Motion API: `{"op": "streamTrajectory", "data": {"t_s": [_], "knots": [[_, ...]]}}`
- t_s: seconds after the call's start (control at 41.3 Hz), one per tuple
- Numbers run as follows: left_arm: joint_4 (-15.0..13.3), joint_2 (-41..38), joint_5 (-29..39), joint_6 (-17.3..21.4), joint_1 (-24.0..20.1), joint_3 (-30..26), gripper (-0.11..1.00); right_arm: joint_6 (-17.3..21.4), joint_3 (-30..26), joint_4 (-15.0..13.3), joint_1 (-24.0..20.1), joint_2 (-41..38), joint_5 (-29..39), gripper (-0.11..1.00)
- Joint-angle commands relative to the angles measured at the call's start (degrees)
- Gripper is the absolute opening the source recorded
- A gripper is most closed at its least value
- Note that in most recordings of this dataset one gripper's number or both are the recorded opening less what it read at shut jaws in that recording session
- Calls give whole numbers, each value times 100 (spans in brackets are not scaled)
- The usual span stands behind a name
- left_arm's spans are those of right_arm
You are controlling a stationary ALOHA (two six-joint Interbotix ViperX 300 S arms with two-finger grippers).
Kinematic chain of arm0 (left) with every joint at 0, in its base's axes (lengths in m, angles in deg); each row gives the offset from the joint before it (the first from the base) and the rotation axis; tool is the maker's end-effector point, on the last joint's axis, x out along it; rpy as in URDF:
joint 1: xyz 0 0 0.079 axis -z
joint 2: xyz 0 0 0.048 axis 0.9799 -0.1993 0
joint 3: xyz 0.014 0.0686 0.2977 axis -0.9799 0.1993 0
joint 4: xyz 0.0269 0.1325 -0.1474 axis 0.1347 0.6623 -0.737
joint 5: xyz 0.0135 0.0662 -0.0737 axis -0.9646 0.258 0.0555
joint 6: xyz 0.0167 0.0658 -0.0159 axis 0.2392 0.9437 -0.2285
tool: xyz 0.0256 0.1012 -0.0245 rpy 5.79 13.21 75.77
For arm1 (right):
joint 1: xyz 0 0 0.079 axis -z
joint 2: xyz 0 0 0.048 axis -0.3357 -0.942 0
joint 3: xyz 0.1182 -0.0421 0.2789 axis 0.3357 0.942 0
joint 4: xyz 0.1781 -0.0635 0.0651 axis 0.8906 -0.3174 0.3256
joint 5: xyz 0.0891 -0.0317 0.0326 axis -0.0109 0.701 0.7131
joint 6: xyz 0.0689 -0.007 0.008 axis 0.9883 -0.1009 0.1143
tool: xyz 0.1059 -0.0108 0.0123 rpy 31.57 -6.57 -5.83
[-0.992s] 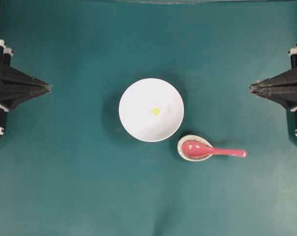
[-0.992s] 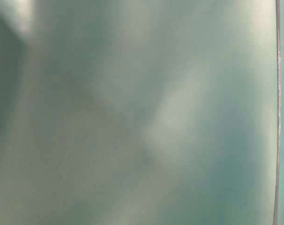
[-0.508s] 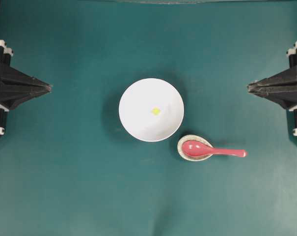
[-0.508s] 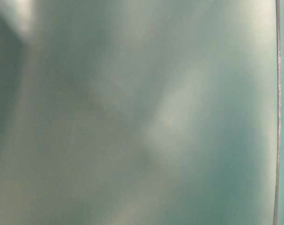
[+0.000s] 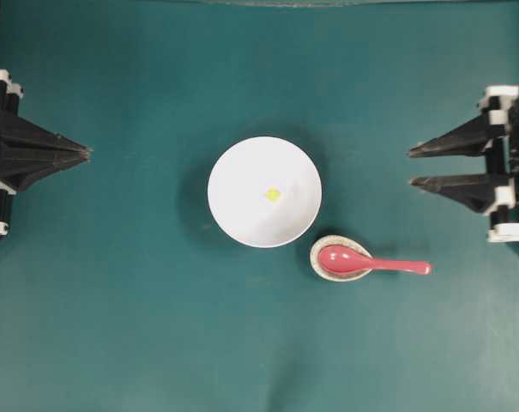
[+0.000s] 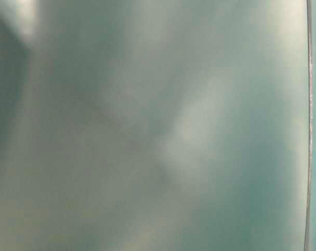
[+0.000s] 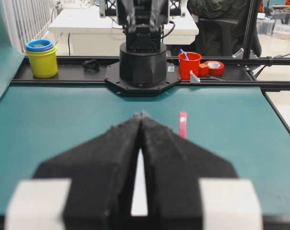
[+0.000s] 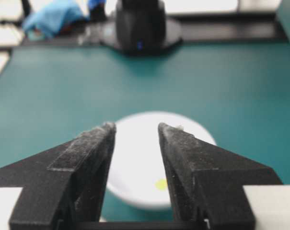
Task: Scoop the yellow hexagonal prism block from the bowl with a spoon using the right arm.
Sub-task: 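Move the right gripper open toward the pink spoon handle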
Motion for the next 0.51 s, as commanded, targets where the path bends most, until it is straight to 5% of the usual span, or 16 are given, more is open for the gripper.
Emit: {"op": "streamTrajectory", "data": {"t_s": [0.0, 0.484], "knots": [[18, -44, -26, 9, -18, -97, 0, 9, -18, 26, 0, -308, -193, 48], [9, -44, 132, 9, -18, -88, 0, 519, 791, 562, -677, -2426, -2505, 48]]}}
